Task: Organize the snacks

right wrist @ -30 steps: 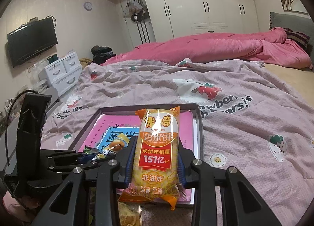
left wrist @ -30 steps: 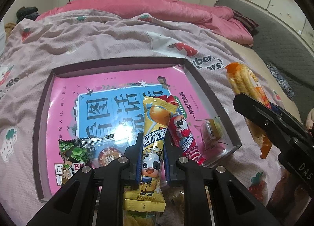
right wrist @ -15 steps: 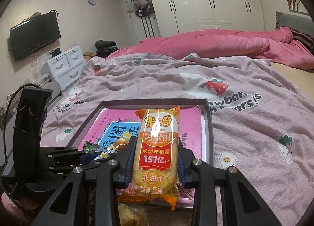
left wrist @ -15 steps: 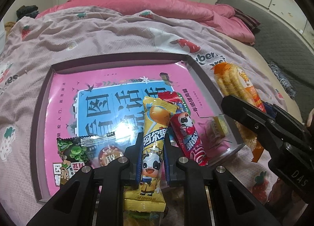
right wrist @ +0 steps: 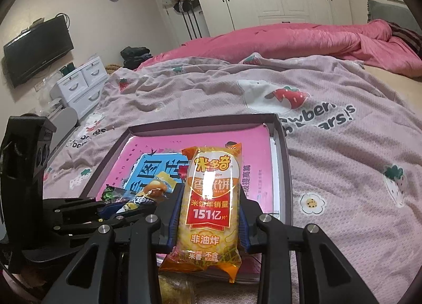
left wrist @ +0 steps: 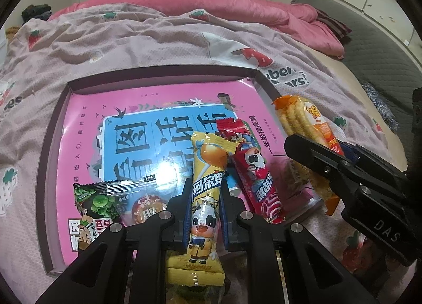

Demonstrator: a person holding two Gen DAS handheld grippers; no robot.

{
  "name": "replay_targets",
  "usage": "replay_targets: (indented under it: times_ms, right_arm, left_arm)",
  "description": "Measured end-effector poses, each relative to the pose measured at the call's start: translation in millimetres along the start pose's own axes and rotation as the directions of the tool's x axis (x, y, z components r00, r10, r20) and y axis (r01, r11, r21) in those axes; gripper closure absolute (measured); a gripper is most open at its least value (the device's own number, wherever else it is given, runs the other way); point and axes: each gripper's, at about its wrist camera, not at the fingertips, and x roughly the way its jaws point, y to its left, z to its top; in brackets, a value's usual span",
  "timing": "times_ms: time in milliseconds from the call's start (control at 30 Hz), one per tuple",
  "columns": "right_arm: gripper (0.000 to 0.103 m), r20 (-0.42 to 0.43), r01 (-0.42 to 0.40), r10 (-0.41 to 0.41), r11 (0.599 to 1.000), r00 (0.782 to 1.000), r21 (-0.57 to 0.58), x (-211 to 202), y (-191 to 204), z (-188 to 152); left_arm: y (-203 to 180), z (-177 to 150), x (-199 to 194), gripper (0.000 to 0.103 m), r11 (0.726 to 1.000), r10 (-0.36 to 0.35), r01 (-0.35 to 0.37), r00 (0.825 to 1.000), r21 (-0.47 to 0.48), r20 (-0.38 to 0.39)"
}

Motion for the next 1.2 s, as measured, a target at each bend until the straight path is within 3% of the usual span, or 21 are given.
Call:
replay_targets:
  times_ms: [700, 1200]
  right_arm:
    - [0.067, -0.062, 0.019, -0.016, 0.999, 0.998, 0.042, 15, -8, -6]
    - [0.067, -0.051, 0.038, -0.038, 0.999, 0.998, 0.002, 12, 0, -5]
  left_arm:
    - [-7, -1, 2, 0.085, 0.999, -0.031, 0.031, 1.0, 0.026, -0.004]
    - [-9, -2, -2, 0.085, 0.999, -0.036, 0.036, 0.999, 0.034, 0.006]
